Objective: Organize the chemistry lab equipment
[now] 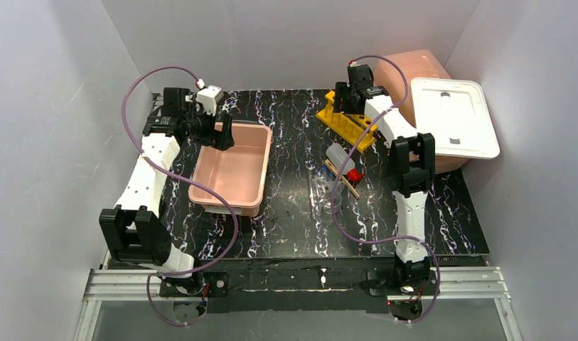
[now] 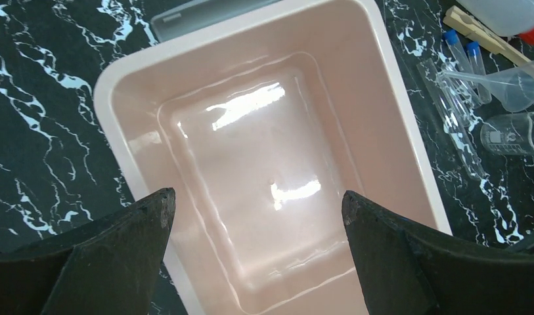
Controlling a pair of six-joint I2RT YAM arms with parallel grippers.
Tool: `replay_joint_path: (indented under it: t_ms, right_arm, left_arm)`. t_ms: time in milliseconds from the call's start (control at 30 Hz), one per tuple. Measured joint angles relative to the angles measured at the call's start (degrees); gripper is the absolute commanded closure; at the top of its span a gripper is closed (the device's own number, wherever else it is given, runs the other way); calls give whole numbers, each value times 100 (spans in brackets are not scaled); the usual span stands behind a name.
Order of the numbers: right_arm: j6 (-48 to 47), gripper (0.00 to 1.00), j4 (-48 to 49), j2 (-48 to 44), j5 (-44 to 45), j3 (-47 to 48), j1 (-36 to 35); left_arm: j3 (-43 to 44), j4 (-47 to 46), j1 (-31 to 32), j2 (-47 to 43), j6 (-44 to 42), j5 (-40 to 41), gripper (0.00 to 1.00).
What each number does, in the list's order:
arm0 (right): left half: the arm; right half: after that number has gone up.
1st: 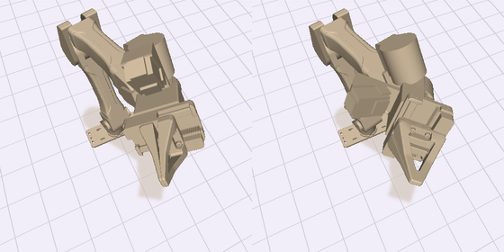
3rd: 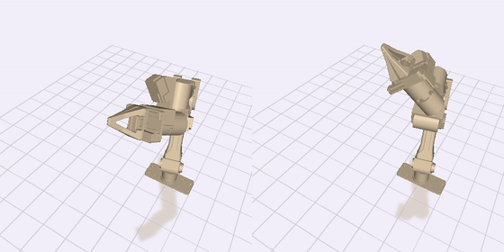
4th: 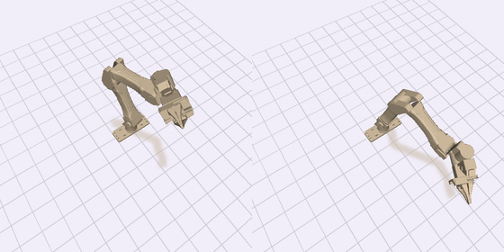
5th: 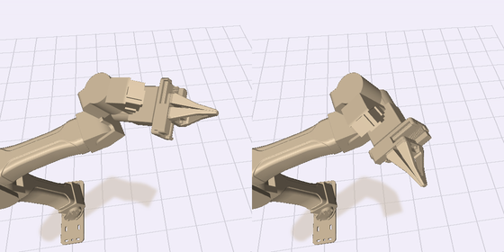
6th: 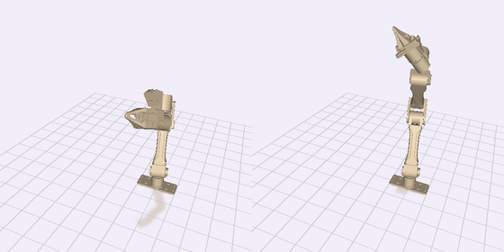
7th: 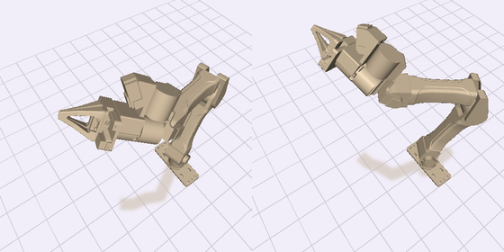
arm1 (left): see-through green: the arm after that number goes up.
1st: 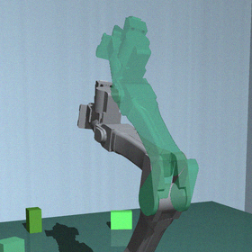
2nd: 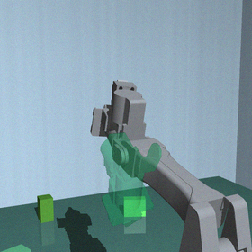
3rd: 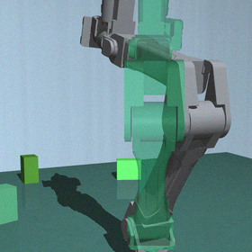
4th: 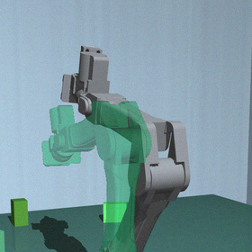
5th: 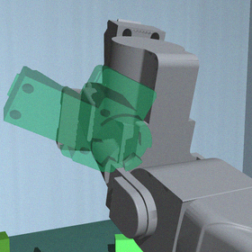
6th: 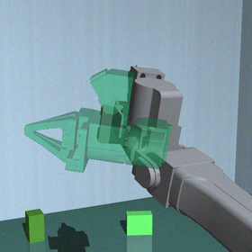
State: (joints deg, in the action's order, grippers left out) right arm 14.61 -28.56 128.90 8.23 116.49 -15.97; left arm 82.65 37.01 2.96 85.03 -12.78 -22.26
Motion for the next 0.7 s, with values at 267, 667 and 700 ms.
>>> replay_joint_path:
  t_ms: [267,667,700]
  right_arm:
    - [-120,45,-127,7,-470,9,31]
    - [-647,54,166,-638,-1665,-1086,35]
    - [-717,54,149,-715,-1755,-1191,35]
  left_arm:
    - [-109,72,37,-7,37,-72,2]
    - [-245,-15,37,72,15,-92,2]
    - [-245,-20,37,74,15,-94,2]
